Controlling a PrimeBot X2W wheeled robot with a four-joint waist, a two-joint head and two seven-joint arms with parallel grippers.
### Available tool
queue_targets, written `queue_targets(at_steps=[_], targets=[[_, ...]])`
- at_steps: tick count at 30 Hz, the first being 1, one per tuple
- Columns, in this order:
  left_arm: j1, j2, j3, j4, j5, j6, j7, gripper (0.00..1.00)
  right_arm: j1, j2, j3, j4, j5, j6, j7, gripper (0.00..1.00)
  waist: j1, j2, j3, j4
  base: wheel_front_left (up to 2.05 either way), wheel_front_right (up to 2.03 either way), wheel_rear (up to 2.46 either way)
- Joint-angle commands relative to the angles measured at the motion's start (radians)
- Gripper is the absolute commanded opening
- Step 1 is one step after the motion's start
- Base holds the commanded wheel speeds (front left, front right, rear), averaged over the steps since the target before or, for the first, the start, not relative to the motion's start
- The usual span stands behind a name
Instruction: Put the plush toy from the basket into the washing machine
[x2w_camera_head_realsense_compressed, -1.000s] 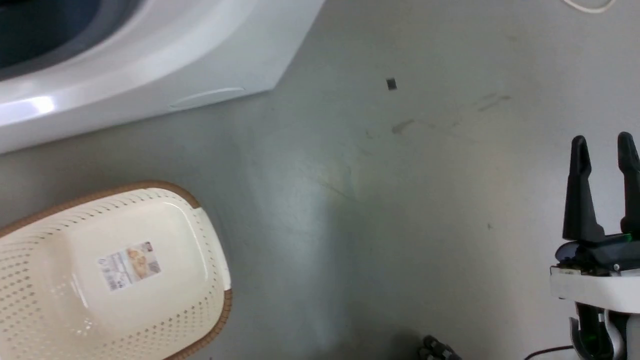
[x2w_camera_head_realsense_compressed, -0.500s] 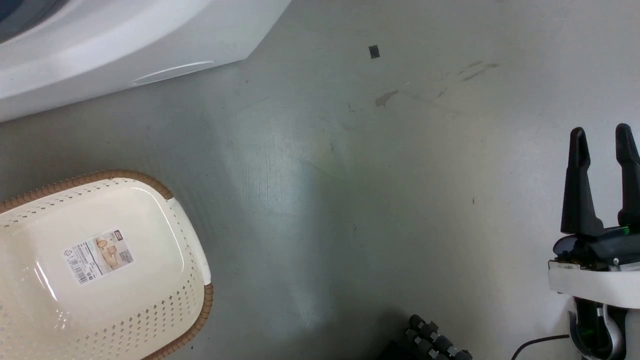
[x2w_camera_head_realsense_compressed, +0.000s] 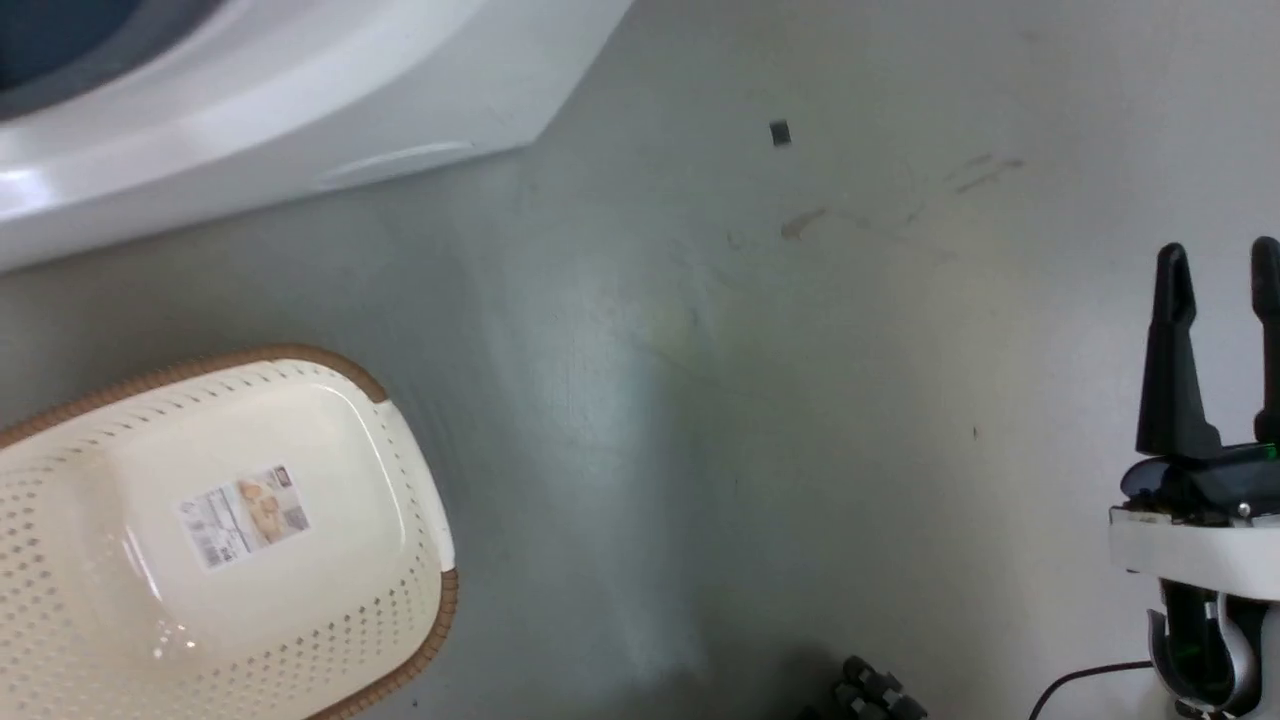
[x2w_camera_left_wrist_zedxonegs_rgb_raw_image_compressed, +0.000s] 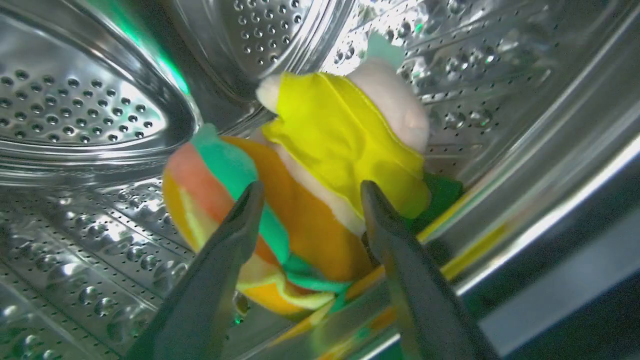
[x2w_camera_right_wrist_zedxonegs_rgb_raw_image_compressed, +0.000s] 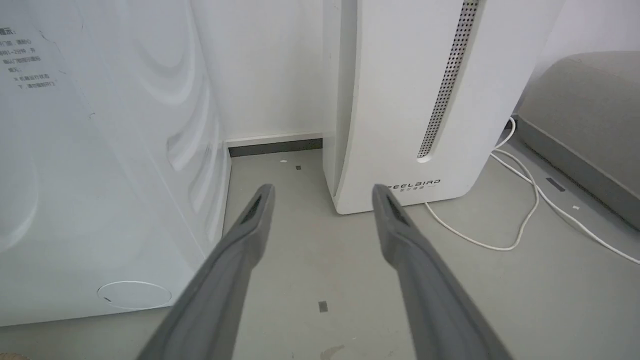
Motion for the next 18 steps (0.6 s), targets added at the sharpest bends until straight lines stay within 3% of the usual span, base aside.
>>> queue_targets(at_steps=[1, 12, 18], targets=[[0.024, -0.020, 0.000, 0.016, -0.014, -0.002, -0.022, 1.00, -0.012, 0.000, -0.012, 0.008, -0.005, -0.001, -0.005, 1.00, -0.0001, 0.0000, -0.052, 0.023, 0.00, 0.00, 0.00], [0.265, -0.174, -0.002, 0.097, -0.102, 0.018, -0.182, 1.00, 0.037, 0.000, -0.079, 0.054, -0.116, -0.001, -0.005, 1.00, -0.0001, 0.0000, -0.349, 0.148, 0.00, 0.00, 0.00], [0.421, -0.252, 0.050, 0.021, -0.171, 0.073, -0.207, 1.00, 0.085, 0.000, -0.102, 0.065, -0.163, -0.001, -0.005, 1.00, -0.0001, 0.0000, -0.485, 0.223, 0.00, 0.00, 0.00]])
